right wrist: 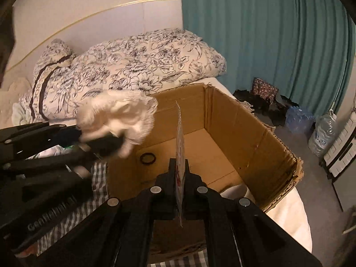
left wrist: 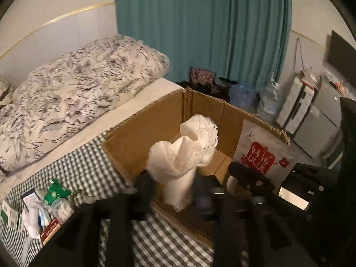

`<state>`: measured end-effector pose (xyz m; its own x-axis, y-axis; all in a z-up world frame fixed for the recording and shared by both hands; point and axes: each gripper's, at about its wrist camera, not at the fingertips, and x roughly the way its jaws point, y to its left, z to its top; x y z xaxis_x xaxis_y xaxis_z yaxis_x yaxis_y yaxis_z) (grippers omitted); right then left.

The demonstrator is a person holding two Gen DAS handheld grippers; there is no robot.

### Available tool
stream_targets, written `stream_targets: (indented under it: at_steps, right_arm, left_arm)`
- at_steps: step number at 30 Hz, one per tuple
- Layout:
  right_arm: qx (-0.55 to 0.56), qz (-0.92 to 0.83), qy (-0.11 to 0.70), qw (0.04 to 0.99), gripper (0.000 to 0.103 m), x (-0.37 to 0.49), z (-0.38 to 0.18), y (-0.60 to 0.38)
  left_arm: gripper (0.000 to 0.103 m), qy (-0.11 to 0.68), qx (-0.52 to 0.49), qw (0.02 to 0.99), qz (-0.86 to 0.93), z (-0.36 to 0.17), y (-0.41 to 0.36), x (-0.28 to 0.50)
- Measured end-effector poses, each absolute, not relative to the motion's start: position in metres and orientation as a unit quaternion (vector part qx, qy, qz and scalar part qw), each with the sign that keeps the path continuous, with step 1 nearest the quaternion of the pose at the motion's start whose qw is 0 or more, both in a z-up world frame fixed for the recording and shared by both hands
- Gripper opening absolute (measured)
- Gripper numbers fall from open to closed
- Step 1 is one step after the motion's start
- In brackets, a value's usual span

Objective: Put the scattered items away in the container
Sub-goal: 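Open both tools to drop the tissue and packet into the box, then move both tools back toward the remaining items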

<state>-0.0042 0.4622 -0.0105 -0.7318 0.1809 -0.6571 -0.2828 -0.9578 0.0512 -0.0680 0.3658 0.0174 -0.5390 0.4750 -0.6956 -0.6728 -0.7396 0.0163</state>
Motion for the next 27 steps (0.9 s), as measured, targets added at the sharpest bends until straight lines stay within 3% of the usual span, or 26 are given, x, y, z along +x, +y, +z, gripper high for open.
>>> stream_targets:
  at_steps: [2, 3, 4, 16, 27]
  right_arm:
    - [-0.336, 0.927, 0.067, 0.153, 0.044, -0.002, -0.010, 0.466]
    - [-0.329, 0.926, 0.065, 0.170, 0.086, 0.000, -0.009, 0.469]
    - [-0.318, 0.927, 0.067, 0.188, 0.092, 0.004, -0.007, 0.472]
    - [-0.303, 0.934, 0.097, 0.161, 0.092, 0.009, 0.002, 0.466]
    - [-0.304, 0.947, 0.067, 0.080, 0.091, 0.004, 0.004, 0.393]
  left_arm:
    - [0.101, 0.143, -0.331, 0.302, 0.883, 0.018, 0.364, -0.073]
    - [0.102, 0.138, -0.326, 0.297, 0.887, 0.019, 0.362, -0.074]
    - [0.102, 0.126, -0.326, 0.303, 0.887, 0.019, 0.357, -0.077]
    - [0.102, 0.088, -0.349, 0.275, 0.891, 0.022, 0.313, -0.097]
    - [0.103, 0.046, -0.335, 0.068, 0.938, 0.016, 0.144, -0.116]
